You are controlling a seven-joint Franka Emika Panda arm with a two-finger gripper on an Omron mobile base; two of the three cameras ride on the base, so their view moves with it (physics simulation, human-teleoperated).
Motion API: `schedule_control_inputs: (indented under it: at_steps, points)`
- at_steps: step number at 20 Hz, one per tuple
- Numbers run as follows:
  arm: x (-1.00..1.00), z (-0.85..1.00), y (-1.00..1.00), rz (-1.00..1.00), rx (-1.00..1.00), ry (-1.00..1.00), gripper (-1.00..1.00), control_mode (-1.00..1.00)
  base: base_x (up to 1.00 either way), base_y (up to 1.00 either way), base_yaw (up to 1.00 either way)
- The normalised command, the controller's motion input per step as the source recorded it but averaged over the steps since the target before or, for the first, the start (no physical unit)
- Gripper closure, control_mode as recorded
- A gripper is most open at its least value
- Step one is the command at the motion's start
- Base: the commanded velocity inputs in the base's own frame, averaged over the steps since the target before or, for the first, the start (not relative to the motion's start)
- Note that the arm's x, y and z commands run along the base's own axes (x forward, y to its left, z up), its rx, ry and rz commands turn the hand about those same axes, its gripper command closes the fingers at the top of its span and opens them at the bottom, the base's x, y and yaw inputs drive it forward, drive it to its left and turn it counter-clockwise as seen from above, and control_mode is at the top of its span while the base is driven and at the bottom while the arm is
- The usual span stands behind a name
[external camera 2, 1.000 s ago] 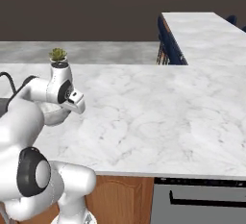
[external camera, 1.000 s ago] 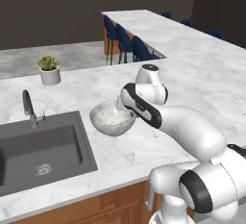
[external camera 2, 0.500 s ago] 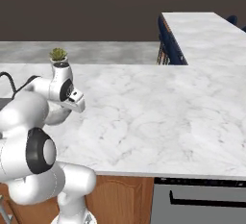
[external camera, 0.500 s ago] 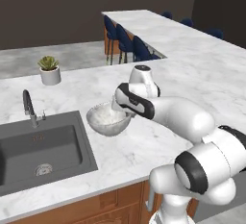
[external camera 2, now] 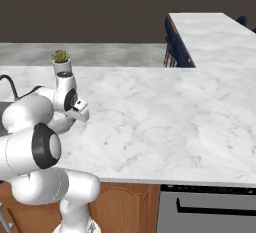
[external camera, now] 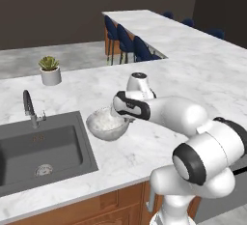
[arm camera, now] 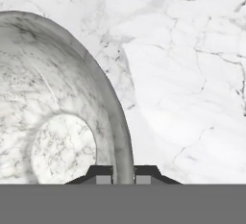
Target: Pick the cup and bowl from the counter and place them on the counter next to the sink.
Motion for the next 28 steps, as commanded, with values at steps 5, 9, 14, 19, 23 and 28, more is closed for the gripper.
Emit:
schedule_control_inputs:
  at_steps: [5, 9, 14, 19, 23, 28]
  points:
    - [0.26, -0.22, 0.1, 0.0, -0.03, 0.0, 1.0, -1.0, 0.0, 0.0, 0.0]
    - [0.22, -0.16, 0.09, 0.0, -0.03, 0.0, 1.0, -1.0, 0.0, 0.0, 0.0]
    - [0.1, -0.14, 0.1, 0.0, -0.02, 0.0, 1.0, -1.0, 0.0, 0.0, 0.0]
    - [0.05, -0.13, 0.09, 0.0, -0.02, 0.0, 1.0, -1.0, 0.0, 0.0, 0.0]
    - [0.0, -0.16, 0.06, 0.0, -0.01, 0.0, 1.0, -1.0, 0.0, 0.0, 0.0]
    - [0.0, -0.26, 0.0, 0.0, 0.0, 0.0, 1.0, -1.0, 0.0, 0.0, 0.0]
